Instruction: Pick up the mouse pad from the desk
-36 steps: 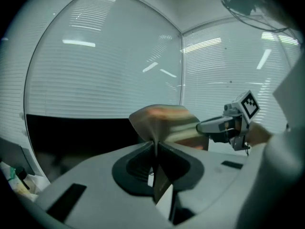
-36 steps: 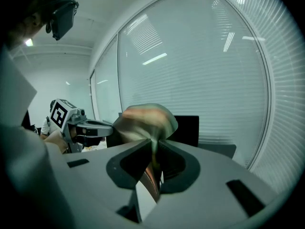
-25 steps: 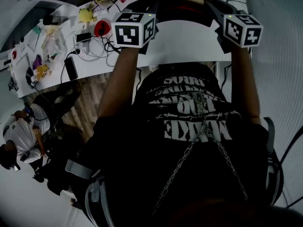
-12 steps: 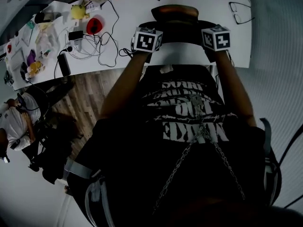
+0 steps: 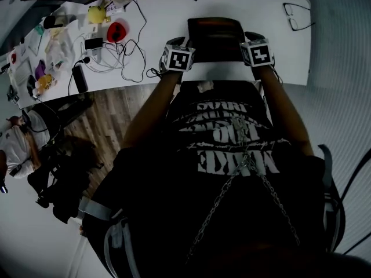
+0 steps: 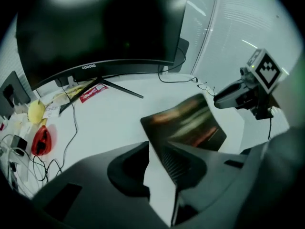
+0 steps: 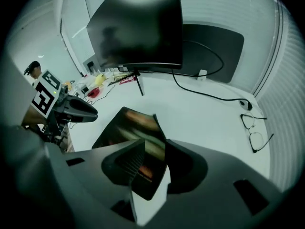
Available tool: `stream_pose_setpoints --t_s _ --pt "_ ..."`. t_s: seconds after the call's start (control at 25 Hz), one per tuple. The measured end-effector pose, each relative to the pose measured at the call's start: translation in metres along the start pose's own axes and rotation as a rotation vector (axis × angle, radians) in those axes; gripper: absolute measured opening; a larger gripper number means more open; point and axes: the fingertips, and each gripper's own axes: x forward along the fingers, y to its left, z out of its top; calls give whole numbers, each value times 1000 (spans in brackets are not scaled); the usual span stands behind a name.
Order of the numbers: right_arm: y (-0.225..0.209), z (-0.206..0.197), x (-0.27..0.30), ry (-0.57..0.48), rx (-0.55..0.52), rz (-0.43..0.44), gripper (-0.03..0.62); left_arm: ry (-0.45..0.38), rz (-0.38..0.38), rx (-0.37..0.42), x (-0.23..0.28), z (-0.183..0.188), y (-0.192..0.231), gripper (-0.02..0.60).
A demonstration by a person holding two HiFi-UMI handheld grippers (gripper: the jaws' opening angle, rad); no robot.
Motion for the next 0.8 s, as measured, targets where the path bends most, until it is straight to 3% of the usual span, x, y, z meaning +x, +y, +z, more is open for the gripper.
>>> stream_pose_setpoints --t_s 0.12,0.24,0.32,0.48,0.6,0.8 --pt "2 19 -26 -93 -7 -6 127 -147 -3 -23 -45 32 11 89" --pt "30 70 -88 -360 -50 21 107 -409 -36 -34 -122 95 8 47" --pt "50 110 -142 -560 -97 5 24 -563 -35 21 -176 136 -2 8" --pt "88 164 -220 -813 -158 -23 0 -805 1 137 -264 190 -19 6" --pt "107 185 -250 -908 -165 -46 0 -911 16 142 -303 201 -19 6" --pt "126 184 -272 -935 -136 -86 0 -951 -26 159 -337 192 -24 6"
